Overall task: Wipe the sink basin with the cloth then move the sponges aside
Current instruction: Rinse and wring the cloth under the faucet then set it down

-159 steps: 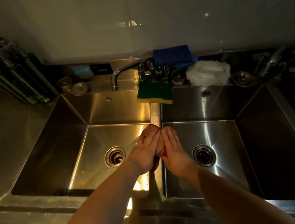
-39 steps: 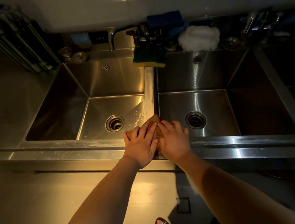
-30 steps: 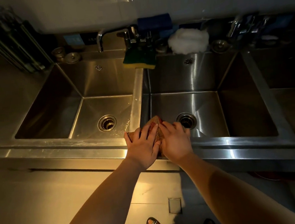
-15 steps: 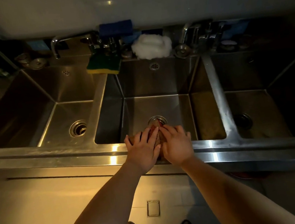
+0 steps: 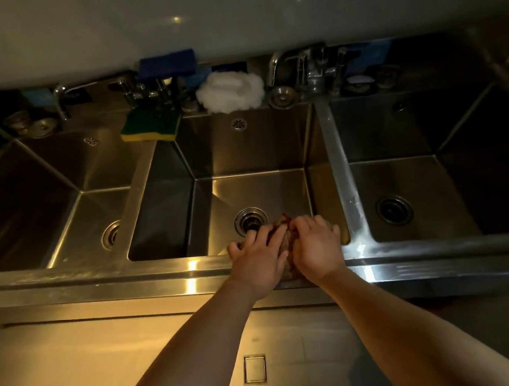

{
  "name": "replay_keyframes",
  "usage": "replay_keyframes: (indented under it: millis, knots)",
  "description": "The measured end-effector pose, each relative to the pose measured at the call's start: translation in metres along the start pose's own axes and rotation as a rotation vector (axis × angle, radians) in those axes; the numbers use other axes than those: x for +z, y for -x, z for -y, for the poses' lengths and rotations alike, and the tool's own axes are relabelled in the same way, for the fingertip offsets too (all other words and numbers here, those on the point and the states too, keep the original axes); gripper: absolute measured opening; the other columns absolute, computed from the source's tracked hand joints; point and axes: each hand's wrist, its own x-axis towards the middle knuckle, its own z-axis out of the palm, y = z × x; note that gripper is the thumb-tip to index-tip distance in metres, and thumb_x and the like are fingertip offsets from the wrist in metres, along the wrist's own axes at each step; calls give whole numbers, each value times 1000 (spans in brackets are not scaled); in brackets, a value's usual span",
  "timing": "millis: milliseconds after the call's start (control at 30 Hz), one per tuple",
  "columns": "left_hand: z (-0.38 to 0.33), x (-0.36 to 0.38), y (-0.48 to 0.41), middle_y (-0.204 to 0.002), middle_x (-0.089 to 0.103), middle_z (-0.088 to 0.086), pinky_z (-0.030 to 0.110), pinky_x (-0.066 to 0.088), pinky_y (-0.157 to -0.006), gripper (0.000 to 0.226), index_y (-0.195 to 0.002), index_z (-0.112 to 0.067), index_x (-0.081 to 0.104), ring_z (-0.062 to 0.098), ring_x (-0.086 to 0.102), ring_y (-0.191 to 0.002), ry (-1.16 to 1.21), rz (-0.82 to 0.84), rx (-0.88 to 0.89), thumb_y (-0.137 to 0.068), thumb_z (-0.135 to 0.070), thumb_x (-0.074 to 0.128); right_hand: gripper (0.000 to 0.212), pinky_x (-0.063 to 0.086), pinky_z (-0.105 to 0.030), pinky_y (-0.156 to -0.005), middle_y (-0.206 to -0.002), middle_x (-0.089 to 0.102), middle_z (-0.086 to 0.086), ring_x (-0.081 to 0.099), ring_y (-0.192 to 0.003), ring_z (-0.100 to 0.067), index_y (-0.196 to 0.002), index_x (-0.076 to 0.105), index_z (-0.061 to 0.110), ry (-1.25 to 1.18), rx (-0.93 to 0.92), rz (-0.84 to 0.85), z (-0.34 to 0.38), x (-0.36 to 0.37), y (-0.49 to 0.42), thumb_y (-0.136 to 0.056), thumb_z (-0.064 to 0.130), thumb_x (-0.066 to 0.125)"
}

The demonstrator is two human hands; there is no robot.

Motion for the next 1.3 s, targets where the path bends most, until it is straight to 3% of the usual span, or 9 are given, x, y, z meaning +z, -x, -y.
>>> replay_keyframes:
  millis: [300,400,500,633,800,1133,1233,1300]
  knots:
    - [-82,10,-29,-145,25,-1,47,22,-95,58,-147,-32,8,21,27,-124,55,-148,-6,-96,-43,33,47,26,-39,-75,-103,63,-4,51,-96,-27,-102,61,21,177,12,-128,-65,-48,2,-77,36,25]
    - [-93,16,-37,-145,28,-2,45,21,-92,62,-148,-25,9,20,29,-123,63,-177,-61,-94,-48,32,44,26,-49,-91,-126,54,-3,42,-120,-26,-121,55,29,237,73,-45,-80,-53,5,-85,36,30]
    - [-101,19,-44,-143,31,-1,43,21,-88,61,-146,-20,17,20,32,-120,44,-180,-99,-94,-47,33,43,9,-61,-107,-149,34,0,19,-141,-25,-137,39,37,177,178,20,-89,-47,9,-94,39,34]
    - [-100,21,-52,-141,32,-1,44,24,-86,53,-144,-23,23,19,34,-119,32,-172,-121,-95,-39,34,55,14,-51,-115,-155,22,-2,11,-144,-24,-146,27,27,-34,140,24,-79,-37,12,-95,46,15]
    - [-97,23,-63,-140,32,-3,44,20,-88,45,-139,-26,31,18,32,-119,40,-154,-97,-97,-42,31,49,12,-40,-117,-155,23,-3,11,-144,-21,-148,23,21,22,119,83,-88,-26,3,-101,34,18]
    - [-88,21,-90,-136,30,-2,44,23,-86,57,-141,-24,26,20,31,-118,10,-102,-32,-91,-38,48,51,17,-41,-117,-158,15,-2,6,-145,-22,-148,22,21,-5,183,78,-87,-20,-22,-100,38,19]
    - [-80,22,-104,-135,32,-1,44,24,-86,66,-139,-24,27,20,32,-117,5,-89,-17,-83,-37,60,51,12,-37,-116,-158,13,0,5,-145,-19,-148,19,20,16,183,87,-89,-17,-38,-100,38,20]
    - [-75,22,-116,-134,32,-1,45,25,-86,61,-139,-23,28,20,33,-117,-1,-98,-3,-86,-36,55,51,9,-34,-115,-158,11,0,3,-145,-18,-148,18,20,14,196,87,-89,-15,-50,-100,38,19]
